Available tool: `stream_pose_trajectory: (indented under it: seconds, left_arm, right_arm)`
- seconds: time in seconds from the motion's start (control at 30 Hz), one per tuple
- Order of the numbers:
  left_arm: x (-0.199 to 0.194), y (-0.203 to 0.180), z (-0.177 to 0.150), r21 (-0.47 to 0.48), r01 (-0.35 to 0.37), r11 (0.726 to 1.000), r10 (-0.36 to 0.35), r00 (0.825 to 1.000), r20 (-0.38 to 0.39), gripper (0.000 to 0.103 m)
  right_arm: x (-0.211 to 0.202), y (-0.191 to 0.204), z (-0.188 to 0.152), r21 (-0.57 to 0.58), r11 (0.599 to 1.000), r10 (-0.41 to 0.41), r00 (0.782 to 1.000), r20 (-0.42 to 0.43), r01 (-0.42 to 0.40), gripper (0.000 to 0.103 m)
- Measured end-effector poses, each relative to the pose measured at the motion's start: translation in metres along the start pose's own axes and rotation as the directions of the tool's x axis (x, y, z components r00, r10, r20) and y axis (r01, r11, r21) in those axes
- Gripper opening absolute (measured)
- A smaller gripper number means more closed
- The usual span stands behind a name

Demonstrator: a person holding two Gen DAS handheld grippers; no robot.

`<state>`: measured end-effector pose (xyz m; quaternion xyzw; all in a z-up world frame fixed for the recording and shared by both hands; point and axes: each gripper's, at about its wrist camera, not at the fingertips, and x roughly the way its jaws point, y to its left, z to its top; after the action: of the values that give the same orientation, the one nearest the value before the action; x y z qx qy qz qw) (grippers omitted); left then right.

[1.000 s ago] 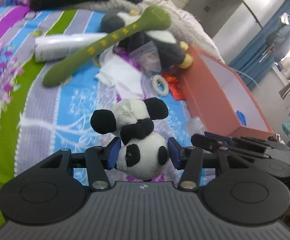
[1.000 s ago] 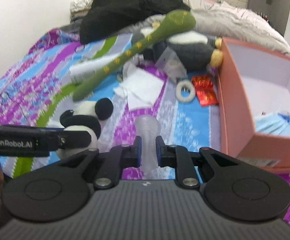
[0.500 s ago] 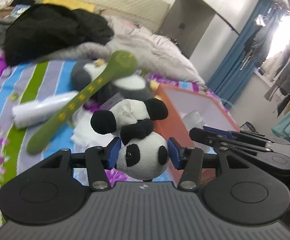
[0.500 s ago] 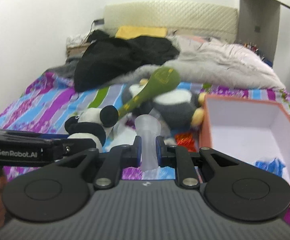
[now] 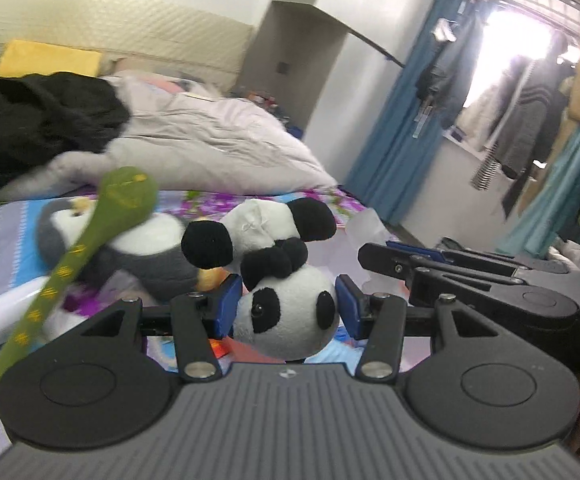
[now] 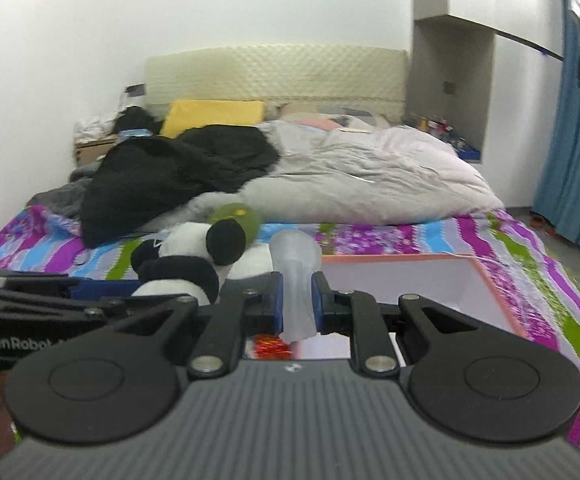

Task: Organize soft objects
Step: 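Carry the panda plush and clear item over the orange box, then open both grippers to drop the panda and clear item into the box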

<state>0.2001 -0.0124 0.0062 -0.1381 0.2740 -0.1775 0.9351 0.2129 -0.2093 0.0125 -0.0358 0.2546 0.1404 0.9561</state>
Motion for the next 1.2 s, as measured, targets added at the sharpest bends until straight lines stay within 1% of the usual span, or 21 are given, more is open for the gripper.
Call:
stream_pose_trajectory:
  seconds: [0.07, 0.13, 0.23, 0.33, 0.4, 0.5, 0.57, 0.6, 0.67, 0.77, 0.87, 0.9, 0.97, 1.1, 1.2]
  left_arm:
    - [0.014, -0.010, 0.005, 0.010, 0.037, 0.999, -0.037, 0.999, -0.010, 0.057]
    - [0.032, -0.021, 0.009, 0.016, 0.059, 0.998, -0.058, 0.998, -0.034, 0.057]
    - [0.060, -0.032, 0.015, 0.018, 0.096, 0.995, -0.094, 0.992, -0.083, 0.057]
    - [0.086, -0.042, 0.016, 0.029, 0.116, 0.993, -0.111, 0.985, -0.129, 0.057]
    - [0.106, -0.049, 0.015, 0.040, 0.132, 0.990, -0.124, 0.979, -0.163, 0.057]
    - [0.134, -0.059, 0.010, 0.060, 0.145, 0.988, -0.130, 0.970, -0.206, 0.046]
    - [0.155, -0.062, 0.006, 0.053, 0.154, 0.987, -0.137, 0.960, -0.243, 0.044]
    - [0.164, -0.061, 0.003, 0.049, 0.158, 0.986, -0.140, 0.956, -0.258, 0.041]
    - [0.186, -0.061, -0.005, 0.049, 0.149, 0.988, -0.129, 0.947, -0.293, 0.040]
    - [0.216, -0.056, -0.018, 0.034, 0.135, 0.990, -0.116, 0.932, -0.343, 0.040]
    - [0.241, -0.050, -0.031, 0.028, 0.117, 0.993, -0.097, 0.918, -0.384, 0.040]
    - [0.248, -0.049, -0.034, 0.028, 0.113, 0.993, -0.093, 0.914, -0.395, 0.040]
    - [0.259, -0.045, -0.039, 0.025, 0.105, 0.994, -0.086, 0.908, -0.409, 0.040]
    - [0.272, -0.042, -0.044, 0.028, 0.096, 0.995, -0.075, 0.903, -0.423, 0.040]
    - [0.271, -0.045, -0.044, 0.025, 0.099, 0.995, -0.079, 0.899, -0.430, 0.041]
  right_arm:
    - [0.001, -0.013, 0.000, 0.002, 0.999, -0.034, 0.999, -0.018, 0.034, 0.018]
    - [0.004, -0.026, -0.003, 0.009, 0.999, -0.051, 0.998, -0.044, 0.052, 0.018]
    - [0.011, -0.049, -0.009, 0.039, 0.997, -0.067, 0.993, -0.097, 0.071, 0.018]
    - [0.023, -0.074, -0.021, 0.099, 0.992, -0.061, 0.984, -0.168, 0.079, 0.018]
    - [0.031, -0.089, -0.032, 0.121, 0.988, -0.066, 0.975, -0.211, 0.093, 0.018]
    - [0.045, -0.108, -0.050, 0.132, 0.984, -0.081, 0.960, -0.269, 0.120, 0.018]
    - [0.056, -0.120, -0.060, 0.137, 0.983, -0.080, 0.950, -0.300, 0.126, 0.018]
    - [0.063, -0.125, -0.065, 0.136, 0.982, -0.082, 0.945, -0.317, 0.131, 0.018]
    - [0.076, -0.137, -0.077, 0.143, 0.979, -0.084, 0.933, -0.351, 0.142, 0.018]
    - [0.094, -0.153, -0.092, 0.174, 0.975, -0.062, 0.918, -0.391, 0.140, 0.019]
    - [0.107, -0.163, -0.105, 0.186, 0.971, -0.058, 0.909, -0.412, 0.147, 0.020]
    - [0.108, -0.164, -0.108, 0.177, 0.973, -0.063, 0.909, -0.412, 0.148, 0.023]
    - [0.110, -0.169, -0.112, 0.180, 0.974, -0.054, 0.910, -0.411, 0.139, 0.024]
    - [0.110, -0.180, -0.117, 0.236, 0.963, -0.026, 0.914, -0.405, 0.132, 0.031]
    - [0.104, -0.180, -0.115, 0.233, 0.964, -0.027, 0.921, -0.389, 0.126, 0.031]
